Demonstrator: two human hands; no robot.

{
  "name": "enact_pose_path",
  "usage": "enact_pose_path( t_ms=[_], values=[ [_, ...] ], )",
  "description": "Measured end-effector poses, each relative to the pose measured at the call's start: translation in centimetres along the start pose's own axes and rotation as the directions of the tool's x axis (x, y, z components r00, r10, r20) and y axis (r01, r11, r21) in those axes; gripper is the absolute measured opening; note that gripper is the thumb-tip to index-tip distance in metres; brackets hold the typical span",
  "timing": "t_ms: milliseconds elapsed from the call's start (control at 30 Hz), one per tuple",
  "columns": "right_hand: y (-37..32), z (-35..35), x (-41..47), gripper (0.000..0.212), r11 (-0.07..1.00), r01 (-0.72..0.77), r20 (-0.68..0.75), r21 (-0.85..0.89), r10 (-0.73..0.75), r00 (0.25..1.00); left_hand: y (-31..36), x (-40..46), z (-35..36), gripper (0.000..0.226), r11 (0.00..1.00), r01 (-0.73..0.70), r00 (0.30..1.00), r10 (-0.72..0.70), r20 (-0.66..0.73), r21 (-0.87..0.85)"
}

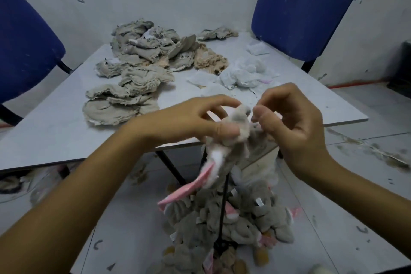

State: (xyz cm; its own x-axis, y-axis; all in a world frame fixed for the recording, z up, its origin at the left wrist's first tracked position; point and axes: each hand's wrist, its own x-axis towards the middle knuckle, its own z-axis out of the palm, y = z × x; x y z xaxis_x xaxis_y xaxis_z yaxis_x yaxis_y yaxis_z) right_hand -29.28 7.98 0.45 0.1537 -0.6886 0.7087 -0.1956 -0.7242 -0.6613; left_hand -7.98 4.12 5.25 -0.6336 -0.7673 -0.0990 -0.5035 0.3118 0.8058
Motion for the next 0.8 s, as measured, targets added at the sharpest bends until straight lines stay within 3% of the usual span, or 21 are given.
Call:
enact_pose_path(
  t_ms=[67,133,200,267,367,433,500,567,700,800],
  values=[
    [0.7,-1.1,0.9,0.025,0.992,-0.086,0.149,-0.091,0.099,0.984,0.5,0.0,0.9,0.053,0.998,-0.040,0.998,0.037,0.055,0.051],
    [1.6,-2.2,1.4,0.048,0.965,-0.162,0.420,-0.208,0.238,0.876,0.9,0.0,0.9,0.037,0.992,-0.081,0.994,0.073,0.077,0.101],
    [2.2,-2.7,1.5,0.060,0.952,-0.200,0.512,-0.230,0.293,0.807,0.7,0.0,0.6,0.038,0.982,-0.123,0.992,0.119,0.035,0.142],
    [2.0,-2.7,1.6,0.049,0.962,-0.163,0.417,-0.221,0.244,0.875,0.4,0.2,0.5,0.050,0.979,-0.181,0.982,0.185,-0.039,0.096],
    [1.0,-2.6,1.7,0.036,0.989,-0.097,0.282,-0.110,0.125,0.951,-0.4,0.0,0.0,0.050,0.968,-0.212,0.974,0.199,-0.106,-0.133],
    [0.3,-2.3,1.7,0.034,0.997,-0.060,0.233,-0.051,0.070,0.970,-0.9,-0.3,-0.7,0.046,0.979,-0.132,0.990,0.137,0.020,-0.154],
    [0.0,-1.5,1.5,0.032,0.996,-0.070,0.236,-0.055,0.081,0.968,-1.1,-0.7,-1.2,0.044,0.989,-0.058,0.967,0.090,0.240,-0.137],
    [0.1,-0.6,1.3,0.028,0.991,-0.089,0.268,-0.099,0.112,0.957,-1.2,-0.9,-1.5,0.048,0.977,0.040,0.946,0.031,0.324,-0.210],
    [0.6,0.1,1.2,0.030,0.991,-0.079,0.304,-0.112,0.110,0.946,-0.2,0.2,-0.5,0.045,0.999,-0.030,0.995,0.027,0.101,0.022],
    [1.1,-1.2,1.4,0.040,0.985,-0.137,0.390,-0.100,0.166,0.906,-0.1,0.5,0.2,0.041,0.995,-0.077,0.996,0.074,0.048,0.057]
  ],
)
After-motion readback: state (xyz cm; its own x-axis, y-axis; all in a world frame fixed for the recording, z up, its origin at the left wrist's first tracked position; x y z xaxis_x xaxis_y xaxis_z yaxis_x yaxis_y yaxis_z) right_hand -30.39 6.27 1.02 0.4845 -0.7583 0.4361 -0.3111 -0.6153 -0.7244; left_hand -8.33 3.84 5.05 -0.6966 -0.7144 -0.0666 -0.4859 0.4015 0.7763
